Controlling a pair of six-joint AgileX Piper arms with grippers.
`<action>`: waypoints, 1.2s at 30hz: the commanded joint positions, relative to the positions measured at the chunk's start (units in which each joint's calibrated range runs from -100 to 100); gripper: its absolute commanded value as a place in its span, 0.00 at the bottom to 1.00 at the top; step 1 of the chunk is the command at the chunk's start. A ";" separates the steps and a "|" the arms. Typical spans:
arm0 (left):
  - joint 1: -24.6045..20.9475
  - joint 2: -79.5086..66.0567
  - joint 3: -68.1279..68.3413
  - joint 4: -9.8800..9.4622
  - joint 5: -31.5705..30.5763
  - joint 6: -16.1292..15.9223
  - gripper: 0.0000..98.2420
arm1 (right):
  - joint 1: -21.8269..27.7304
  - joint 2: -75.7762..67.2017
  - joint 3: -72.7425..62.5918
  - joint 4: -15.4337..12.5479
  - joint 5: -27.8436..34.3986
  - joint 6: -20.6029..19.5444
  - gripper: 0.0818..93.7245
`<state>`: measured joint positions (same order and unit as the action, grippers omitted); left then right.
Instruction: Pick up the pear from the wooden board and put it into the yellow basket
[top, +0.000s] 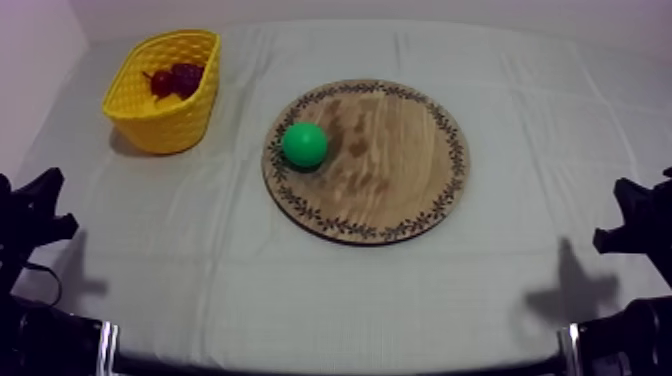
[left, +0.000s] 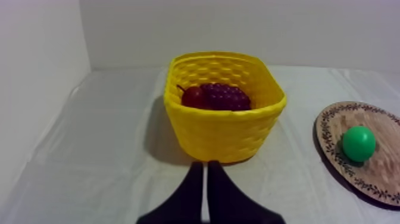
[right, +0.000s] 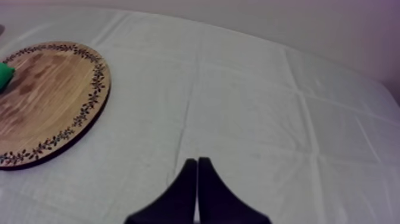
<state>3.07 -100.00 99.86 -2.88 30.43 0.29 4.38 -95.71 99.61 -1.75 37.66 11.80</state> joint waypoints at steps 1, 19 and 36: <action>1.31 0.00 -0.53 0.46 5.06 1.89 0.00 | -0.02 -0.05 0.05 0.02 0.08 -0.01 0.00; 1.37 0.10 -0.76 0.46 5.02 0.63 0.00 | -0.02 -0.05 0.05 0.02 0.08 -0.01 0.00; 2.83 21.26 -25.79 -0.38 7.94 2.67 0.00 | -0.02 -0.05 0.05 0.02 0.08 -0.03 0.00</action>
<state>5.46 -82.34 79.98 -3.18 38.16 2.94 4.38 -95.71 99.61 -1.75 37.76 11.77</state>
